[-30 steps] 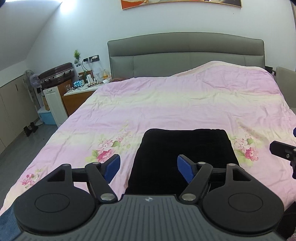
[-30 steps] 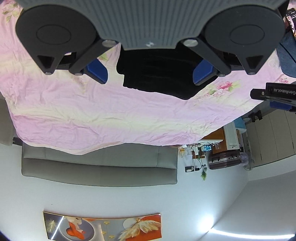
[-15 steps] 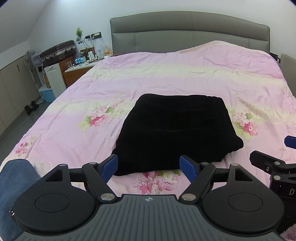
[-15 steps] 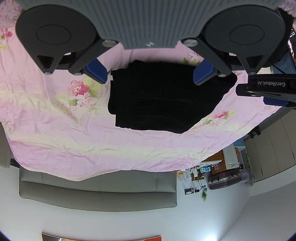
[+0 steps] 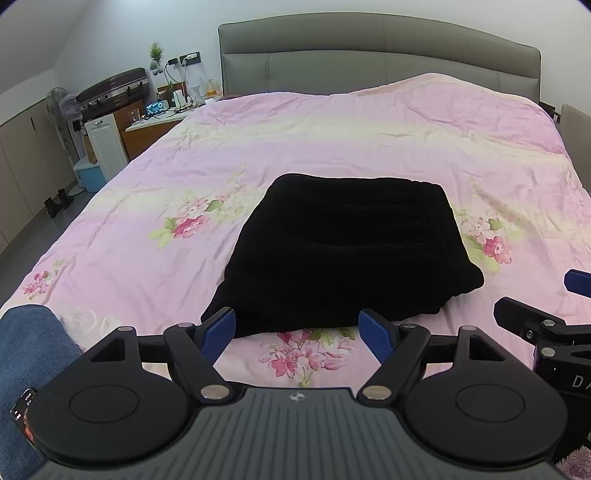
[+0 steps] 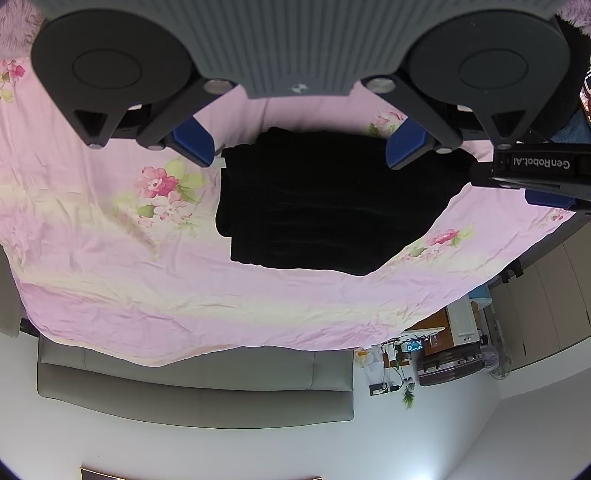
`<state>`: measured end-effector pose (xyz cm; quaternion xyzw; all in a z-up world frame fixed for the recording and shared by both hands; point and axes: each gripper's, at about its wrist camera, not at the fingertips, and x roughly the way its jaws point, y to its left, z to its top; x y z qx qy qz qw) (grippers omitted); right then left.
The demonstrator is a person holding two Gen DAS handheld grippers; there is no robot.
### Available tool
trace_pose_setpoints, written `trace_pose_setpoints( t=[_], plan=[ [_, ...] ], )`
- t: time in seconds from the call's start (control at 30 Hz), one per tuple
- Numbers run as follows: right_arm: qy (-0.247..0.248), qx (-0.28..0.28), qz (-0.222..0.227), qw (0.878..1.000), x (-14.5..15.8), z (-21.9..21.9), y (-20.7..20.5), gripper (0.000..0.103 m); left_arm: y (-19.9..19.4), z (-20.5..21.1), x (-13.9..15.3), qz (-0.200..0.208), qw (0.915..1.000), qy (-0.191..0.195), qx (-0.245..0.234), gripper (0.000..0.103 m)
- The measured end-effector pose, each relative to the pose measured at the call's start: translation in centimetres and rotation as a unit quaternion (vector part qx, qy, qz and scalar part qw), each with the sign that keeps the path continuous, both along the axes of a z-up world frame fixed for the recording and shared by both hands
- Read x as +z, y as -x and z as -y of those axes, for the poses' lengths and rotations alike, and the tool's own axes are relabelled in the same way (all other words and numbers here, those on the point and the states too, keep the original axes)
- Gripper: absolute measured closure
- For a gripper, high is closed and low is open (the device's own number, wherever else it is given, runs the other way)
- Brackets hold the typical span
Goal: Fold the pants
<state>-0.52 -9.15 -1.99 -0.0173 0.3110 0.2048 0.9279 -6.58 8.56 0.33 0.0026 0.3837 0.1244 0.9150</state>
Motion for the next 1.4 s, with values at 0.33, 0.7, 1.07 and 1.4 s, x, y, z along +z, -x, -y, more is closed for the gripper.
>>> trace_pose_setpoints(
  t=[0.33, 0.7, 1.07, 1.4],
  plan=[
    [-0.001, 0.0, 0.001, 1.0, 0.15, 0.13, -0.01, 0.007, -0.22, 0.11, 0.08, -0.001, 1.0, 0.001, -0.001, 0.014],
    [-0.002, -0.001, 0.001, 1.0, 0.3, 0.27, -0.02, 0.005, -0.29, 0.19, 0.13, -0.001, 1.0, 0.002, 0.0, 0.014],
    [-0.002, 0.004, 0.004, 1.0, 0.46, 0.44, 0.08, 0.005, -0.29, 0.24, 0.18, -0.001, 1.0, 0.002, 0.0, 0.014],
    [-0.002, 0.004, 0.004, 1.0, 0.49, 0.49, 0.14, 0.005, -0.19, 0.36, 0.29, 0.0, 1.0, 0.002, 0.0, 0.014]
  ],
)
